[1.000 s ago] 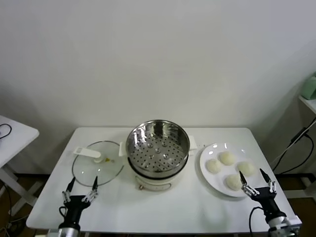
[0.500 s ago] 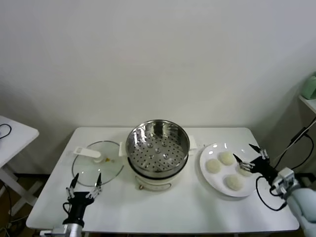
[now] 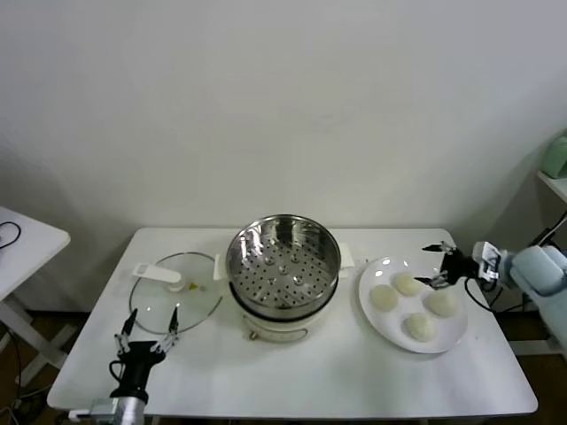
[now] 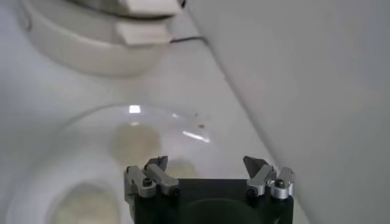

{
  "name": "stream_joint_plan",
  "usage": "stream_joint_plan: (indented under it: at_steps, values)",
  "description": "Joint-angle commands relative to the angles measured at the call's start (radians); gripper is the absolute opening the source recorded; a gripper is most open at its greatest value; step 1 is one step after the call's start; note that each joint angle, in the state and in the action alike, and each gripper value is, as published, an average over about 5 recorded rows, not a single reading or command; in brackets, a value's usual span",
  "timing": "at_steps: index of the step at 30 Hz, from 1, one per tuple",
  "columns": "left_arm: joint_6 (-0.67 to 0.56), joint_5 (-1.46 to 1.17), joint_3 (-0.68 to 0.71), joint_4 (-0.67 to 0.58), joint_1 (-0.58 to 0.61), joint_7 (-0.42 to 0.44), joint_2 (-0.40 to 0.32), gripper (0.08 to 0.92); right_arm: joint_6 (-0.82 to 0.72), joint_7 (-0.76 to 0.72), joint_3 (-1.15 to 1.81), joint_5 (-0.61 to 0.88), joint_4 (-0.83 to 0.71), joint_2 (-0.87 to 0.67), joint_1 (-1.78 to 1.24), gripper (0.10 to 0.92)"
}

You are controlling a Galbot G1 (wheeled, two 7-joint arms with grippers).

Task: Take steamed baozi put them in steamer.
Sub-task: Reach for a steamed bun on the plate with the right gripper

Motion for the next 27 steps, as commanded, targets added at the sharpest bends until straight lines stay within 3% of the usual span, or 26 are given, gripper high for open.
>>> stream_joint_plan:
  at_steps: [1,7,14,27]
  values:
    - [0.012,-0.006,-0.004,-0.004,0.0,0.003,0.004,0.823,0.05,-0.208,-0.459,-0.114,-0.245,0.007,0.43,0.823]
    - [0.026,-0.012,-0.005,0.005,-0.005,0.003,0.006,0.823,0.099,-0.233,-0.652,-0.15,-0.402,0.178,0.557,0.823]
    - [0.07,-0.025,-0.009,-0.006,-0.018,-0.017,0.007,0.823,0.11,-0.219,-0.666,-0.173,-0.534,0.336,0.552,0.823]
    - [0.077,-0.021,-0.016,-0.011,-0.011,-0.025,0.009,0.823,0.102,-0.192,-0.586,-0.198,-0.544,0.388,0.449,0.823]
